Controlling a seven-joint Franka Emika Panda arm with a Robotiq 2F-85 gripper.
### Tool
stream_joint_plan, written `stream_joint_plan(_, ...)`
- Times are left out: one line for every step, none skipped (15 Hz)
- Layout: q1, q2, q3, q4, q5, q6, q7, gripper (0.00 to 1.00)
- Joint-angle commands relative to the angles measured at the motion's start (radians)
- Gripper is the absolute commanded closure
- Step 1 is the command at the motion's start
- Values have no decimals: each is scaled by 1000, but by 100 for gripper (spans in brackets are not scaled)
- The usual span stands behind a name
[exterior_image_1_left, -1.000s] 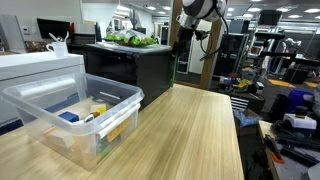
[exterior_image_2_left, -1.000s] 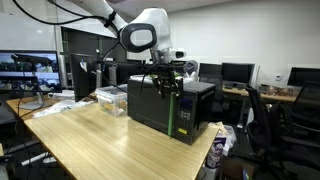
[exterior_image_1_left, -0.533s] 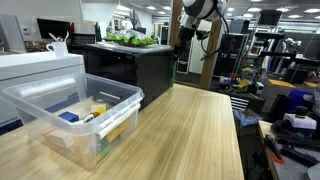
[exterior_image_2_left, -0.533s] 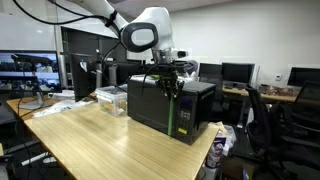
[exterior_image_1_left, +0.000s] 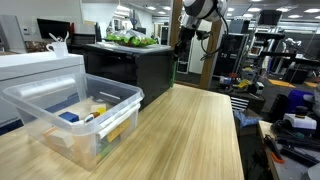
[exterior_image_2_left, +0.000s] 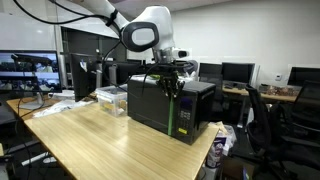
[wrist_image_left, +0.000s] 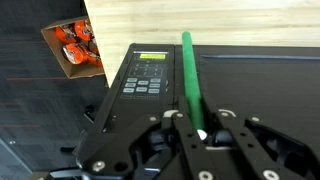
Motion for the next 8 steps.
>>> stream_joint_plan(-20,7,1,-8,10,5,-38,95)
stream_joint_plan(-20,6,0,-14,8,9,-39,95)
stream_joint_plan(-21,5,-2,-24,5,18,-44,95)
stream_joint_plan(-21,4,-3,-29,3,21,-45,95)
stream_joint_plan(-19,0,-5,-42,-6,34,-47,95)
stream_joint_plan(-18,-3,-5,-50,-8,42,-48,95)
stream_joint_plan(-15,-10,-5,-65,-16,55,-51,95)
stream_joint_plan(-10,-18,-8,-84,-25,77,-49,95)
